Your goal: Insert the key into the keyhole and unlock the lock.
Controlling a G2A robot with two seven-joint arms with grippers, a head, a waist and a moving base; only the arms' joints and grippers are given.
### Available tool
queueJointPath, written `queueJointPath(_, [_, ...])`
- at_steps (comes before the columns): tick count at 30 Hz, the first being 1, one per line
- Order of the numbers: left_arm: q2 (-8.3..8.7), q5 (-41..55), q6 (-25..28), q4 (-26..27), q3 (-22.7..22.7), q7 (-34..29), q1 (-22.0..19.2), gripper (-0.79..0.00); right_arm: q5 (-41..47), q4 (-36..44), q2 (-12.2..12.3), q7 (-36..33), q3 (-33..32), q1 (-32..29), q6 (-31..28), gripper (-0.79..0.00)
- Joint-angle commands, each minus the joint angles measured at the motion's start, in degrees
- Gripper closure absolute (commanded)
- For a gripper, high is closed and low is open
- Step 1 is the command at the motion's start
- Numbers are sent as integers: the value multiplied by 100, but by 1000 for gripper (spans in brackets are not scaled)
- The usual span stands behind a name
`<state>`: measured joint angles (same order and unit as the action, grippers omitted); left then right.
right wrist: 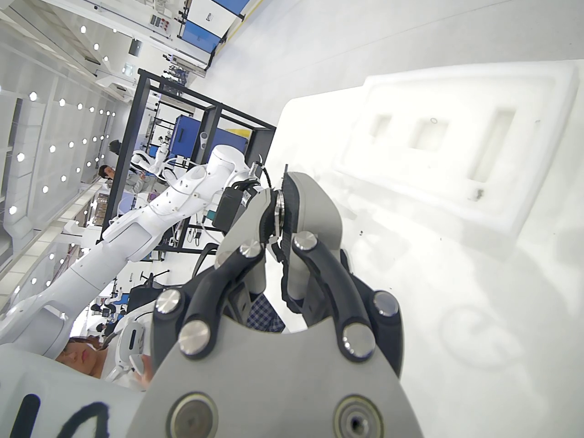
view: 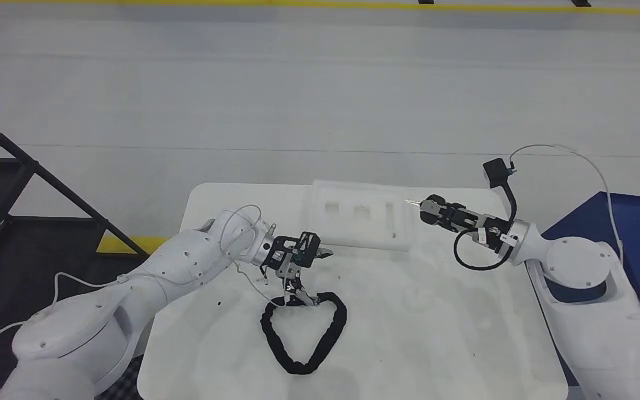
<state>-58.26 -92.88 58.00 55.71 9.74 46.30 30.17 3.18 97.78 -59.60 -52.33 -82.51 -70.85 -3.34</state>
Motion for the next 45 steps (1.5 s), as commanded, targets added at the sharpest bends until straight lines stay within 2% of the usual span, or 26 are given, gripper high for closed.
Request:
queueJointPath(1, [1, 5, 0, 1, 0, -3, 0, -785, 0, 0, 0, 0, 0, 0, 0, 0])
queueJointPath(15, [1, 5, 0, 1, 0, -3, 0, -785, 0, 0, 0, 0, 0, 0, 0, 0])
queueJointPath(18, [35, 144, -206, 12, 91, -332, 167, -785, 0, 0, 0, 0, 0, 0, 0, 0])
queueJointPath(21, [182, 268, -465, 207, 250, -490, 356, -785, 0, 0, 0, 0, 0, 0, 0, 0])
queueJointPath(29, [886, 238, -1028, 1094, 682, -827, 1158, -785, 0, 0, 0, 0, 0, 0, 0, 0])
queueJointPath(34, [1194, 153, -1240, 1638, 920, -1102, 1549, -785, 0, 0, 0, 0, 0, 0, 0, 0])
queueJointPath(39, [1302, 148, -1162, 1729, 1041, -1293, 1756, -785, 0, 0, 0, 0, 0, 0, 0, 0])
queueJointPath(45, [1242, 169, -1116, 1540, 1104, -1293, 1808, -785, 0, 0, 0, 0, 0, 0, 0, 0])
